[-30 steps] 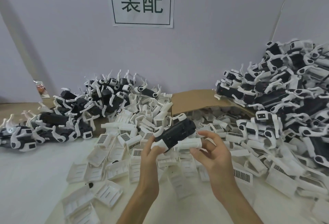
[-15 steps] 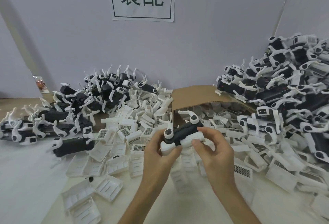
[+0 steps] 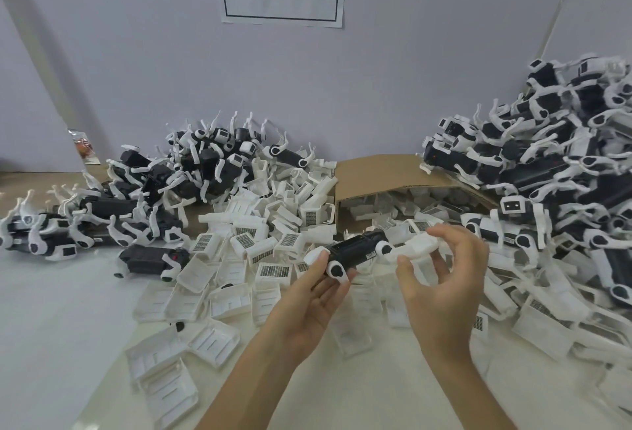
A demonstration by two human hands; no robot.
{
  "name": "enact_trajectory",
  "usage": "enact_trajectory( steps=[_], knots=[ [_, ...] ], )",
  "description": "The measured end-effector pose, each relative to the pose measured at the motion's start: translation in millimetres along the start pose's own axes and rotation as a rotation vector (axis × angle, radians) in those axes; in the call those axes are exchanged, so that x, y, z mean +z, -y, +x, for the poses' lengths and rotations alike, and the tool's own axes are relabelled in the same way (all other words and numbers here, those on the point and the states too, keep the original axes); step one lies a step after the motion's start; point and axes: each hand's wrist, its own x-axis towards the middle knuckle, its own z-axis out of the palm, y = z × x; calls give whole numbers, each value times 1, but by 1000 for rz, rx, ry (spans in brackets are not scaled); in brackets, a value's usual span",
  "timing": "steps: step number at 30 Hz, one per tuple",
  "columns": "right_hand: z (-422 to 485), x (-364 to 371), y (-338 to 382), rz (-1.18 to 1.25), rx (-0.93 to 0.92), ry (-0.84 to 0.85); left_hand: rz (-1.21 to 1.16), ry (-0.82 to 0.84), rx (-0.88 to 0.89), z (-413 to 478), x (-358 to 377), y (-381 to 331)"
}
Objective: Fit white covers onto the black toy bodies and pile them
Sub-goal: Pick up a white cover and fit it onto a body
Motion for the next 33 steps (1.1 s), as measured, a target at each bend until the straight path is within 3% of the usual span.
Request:
enact_trajectory(
  steps=[6, 11, 18, 24, 29, 33],
  knots=[
    [-1, 2, -2, 42, -82, 74, 43, 7, -3, 1, -1, 0],
    [-5, 2, 0, -99, -314, 231, 291, 62, -3, 1, -4, 3],
    [-11, 4, 4, -145, -247, 457, 501, 99, 46, 0, -2, 8],
    [-11, 5, 1, -244, -316, 438, 540, 139, 115, 0, -2, 6],
    [-17, 7, 0, -233, -338, 564, 631, 97, 172, 0, -3, 8],
    [-15, 6, 2, -139, -240, 627, 722, 42, 269, 2, -2, 9]
  ],
)
